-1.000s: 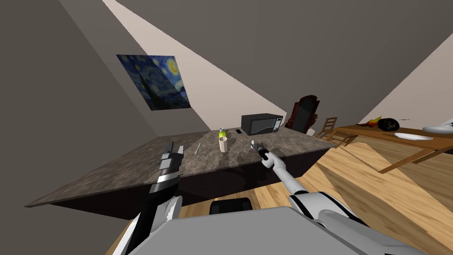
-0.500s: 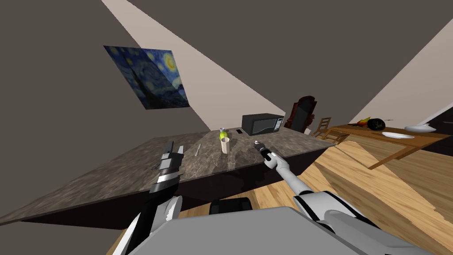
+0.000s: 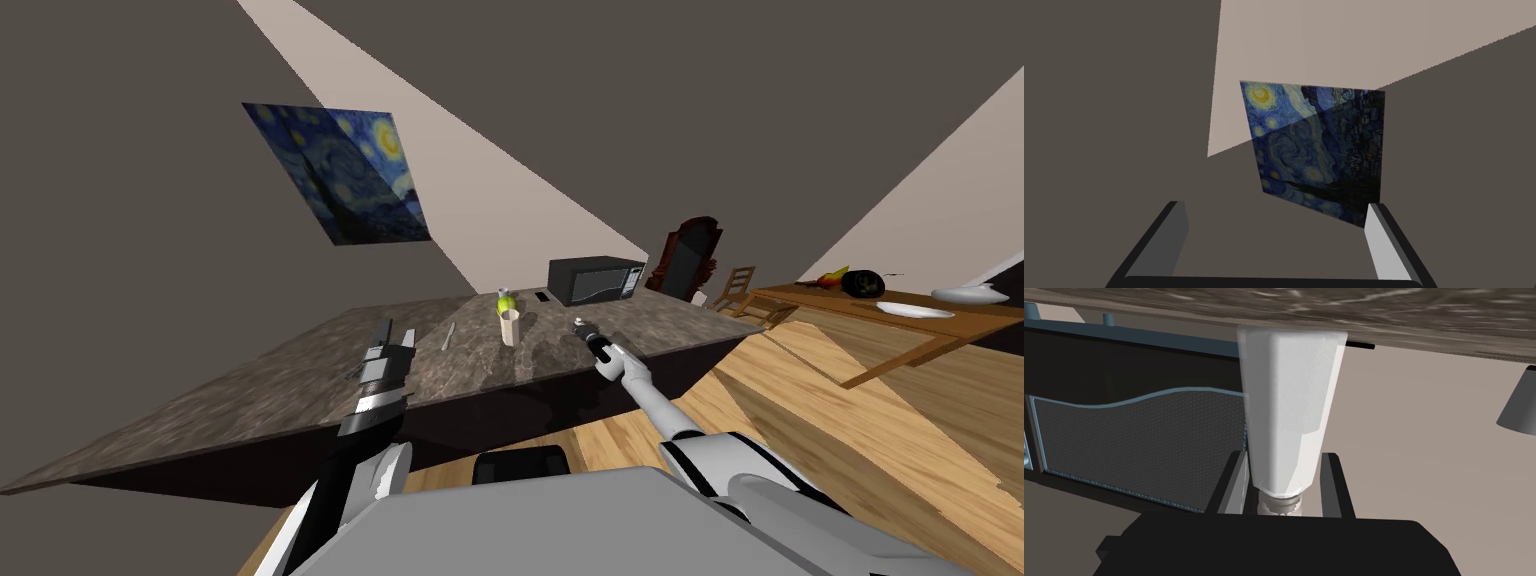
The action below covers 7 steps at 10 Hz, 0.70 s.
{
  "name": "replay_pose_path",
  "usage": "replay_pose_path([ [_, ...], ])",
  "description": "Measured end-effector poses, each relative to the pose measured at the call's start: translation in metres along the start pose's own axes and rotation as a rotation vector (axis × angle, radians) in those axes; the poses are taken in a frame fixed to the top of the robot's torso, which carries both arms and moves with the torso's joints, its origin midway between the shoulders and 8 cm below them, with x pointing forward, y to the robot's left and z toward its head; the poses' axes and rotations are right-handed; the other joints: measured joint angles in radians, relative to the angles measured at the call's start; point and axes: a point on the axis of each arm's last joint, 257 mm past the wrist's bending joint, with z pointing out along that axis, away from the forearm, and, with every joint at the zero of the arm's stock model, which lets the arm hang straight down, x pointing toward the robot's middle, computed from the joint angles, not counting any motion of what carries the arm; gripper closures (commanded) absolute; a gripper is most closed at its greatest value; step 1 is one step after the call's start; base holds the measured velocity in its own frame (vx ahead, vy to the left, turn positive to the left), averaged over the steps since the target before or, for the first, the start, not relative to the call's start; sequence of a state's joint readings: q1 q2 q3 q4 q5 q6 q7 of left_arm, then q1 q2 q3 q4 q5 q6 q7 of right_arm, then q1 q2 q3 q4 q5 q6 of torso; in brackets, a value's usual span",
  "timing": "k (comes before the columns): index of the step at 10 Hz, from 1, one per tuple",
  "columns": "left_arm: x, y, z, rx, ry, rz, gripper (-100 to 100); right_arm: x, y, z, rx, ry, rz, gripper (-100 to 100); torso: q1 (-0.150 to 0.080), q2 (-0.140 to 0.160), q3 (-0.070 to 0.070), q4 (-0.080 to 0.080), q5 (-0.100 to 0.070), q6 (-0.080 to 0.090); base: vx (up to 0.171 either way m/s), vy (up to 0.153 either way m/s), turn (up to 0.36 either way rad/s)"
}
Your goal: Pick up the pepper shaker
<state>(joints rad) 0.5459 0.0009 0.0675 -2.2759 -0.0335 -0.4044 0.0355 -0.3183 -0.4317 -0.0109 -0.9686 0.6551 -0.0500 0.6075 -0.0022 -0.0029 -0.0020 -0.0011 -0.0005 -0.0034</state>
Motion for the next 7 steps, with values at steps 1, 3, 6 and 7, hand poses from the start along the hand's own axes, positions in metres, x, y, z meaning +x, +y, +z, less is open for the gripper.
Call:
replay_pose_path([
  [1,0.0,0.0,0.0,0.0,0.0,0.0,0,-0.002,0.006,0.001,0.014,-0.002,0.001,100,-0.005,0.002,0.001,0.001,-0.001,0.001,-0.109,-0.205,0.185],
  [3,0.0,0.0,0.0,0.0,0.0,0.0,0,-0.005,0.015,0.004,0.045,-0.002,0.0,100,-0.007,0.004,0.002,0.001,-0.001,0.003,-0.091,-0.141,0.105],
  [6,0.0,0.0,0.0,0.0,0.0,0.0,0,-0.004,0.029,0.007,0.075,0.006,0.011,100,-0.002,0.001,0.0,-0.001,-0.001,0.003,-0.069,-0.107,0.137],
  [7,0.0,0.0,0.0,0.0,0.0,0.0,0,-0.009,0.023,0.007,0.107,0.01,-0.043,100,-0.014,0.002,0.0,-0.002,-0.015,-0.002,-0.061,-0.089,-0.033],
])
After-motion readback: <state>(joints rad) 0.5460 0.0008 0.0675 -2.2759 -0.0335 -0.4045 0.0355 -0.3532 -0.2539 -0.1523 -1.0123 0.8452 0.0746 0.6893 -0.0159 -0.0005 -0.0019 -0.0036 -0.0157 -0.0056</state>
